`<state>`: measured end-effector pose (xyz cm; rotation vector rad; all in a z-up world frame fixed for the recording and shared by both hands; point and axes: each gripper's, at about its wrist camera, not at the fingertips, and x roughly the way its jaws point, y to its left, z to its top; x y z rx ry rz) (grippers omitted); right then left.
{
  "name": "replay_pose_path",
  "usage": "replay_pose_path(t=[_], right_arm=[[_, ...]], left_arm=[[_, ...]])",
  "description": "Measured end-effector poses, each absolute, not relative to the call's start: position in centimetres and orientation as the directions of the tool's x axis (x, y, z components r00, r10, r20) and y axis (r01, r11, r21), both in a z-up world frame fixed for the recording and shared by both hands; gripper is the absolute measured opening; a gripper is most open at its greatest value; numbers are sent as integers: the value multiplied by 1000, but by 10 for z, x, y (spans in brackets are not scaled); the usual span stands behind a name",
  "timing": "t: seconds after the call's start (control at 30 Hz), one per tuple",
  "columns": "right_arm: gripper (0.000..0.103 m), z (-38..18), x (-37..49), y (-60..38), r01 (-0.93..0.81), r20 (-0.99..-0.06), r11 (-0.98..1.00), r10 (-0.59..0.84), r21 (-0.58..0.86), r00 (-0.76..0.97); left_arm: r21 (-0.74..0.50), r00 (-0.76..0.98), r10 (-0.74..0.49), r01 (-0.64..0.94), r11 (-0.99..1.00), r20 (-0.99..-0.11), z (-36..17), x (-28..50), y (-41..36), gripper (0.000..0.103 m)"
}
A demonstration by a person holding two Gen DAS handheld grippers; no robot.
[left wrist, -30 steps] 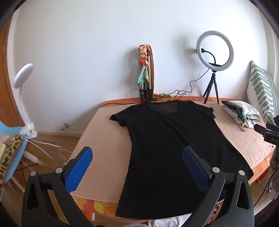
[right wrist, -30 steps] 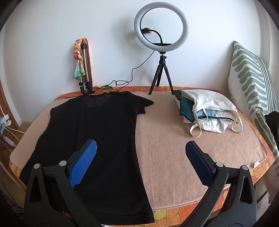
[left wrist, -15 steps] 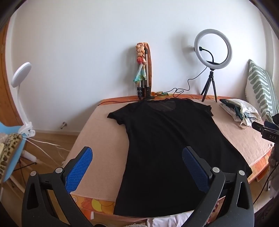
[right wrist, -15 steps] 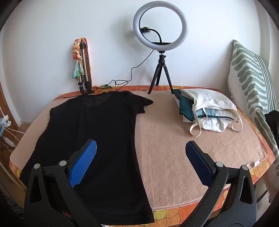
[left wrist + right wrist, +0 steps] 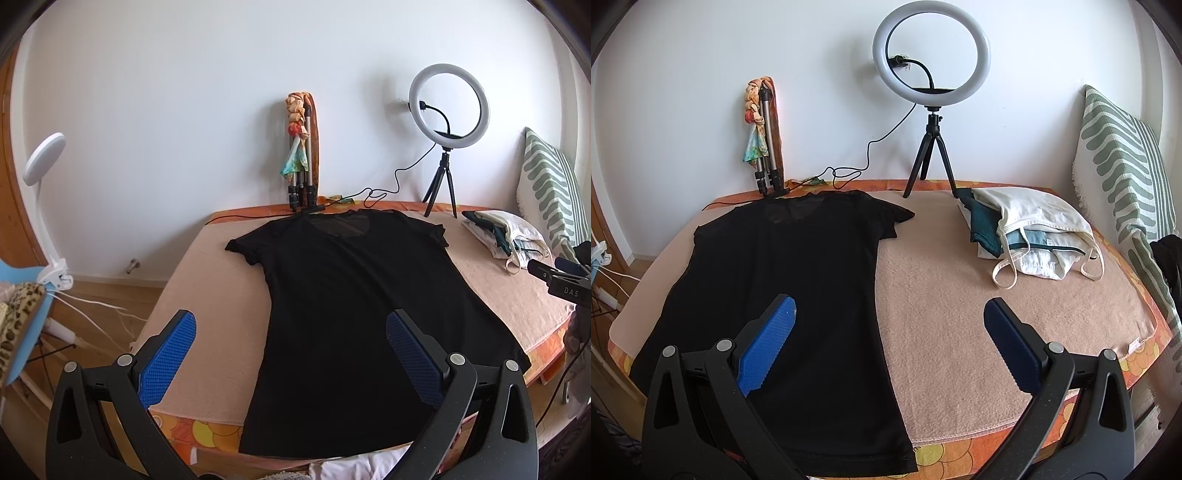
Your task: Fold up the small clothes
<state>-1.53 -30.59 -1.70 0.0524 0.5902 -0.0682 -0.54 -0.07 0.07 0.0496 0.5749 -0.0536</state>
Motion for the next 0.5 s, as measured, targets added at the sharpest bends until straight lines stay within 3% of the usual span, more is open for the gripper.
replay_pose_path(t=[0.5], right_arm=[[103,-19,-14,-305,81,-559,997,-55,21,827]], left_arm=[[29,841,-38,63,998,-540,1,-7,1,102]])
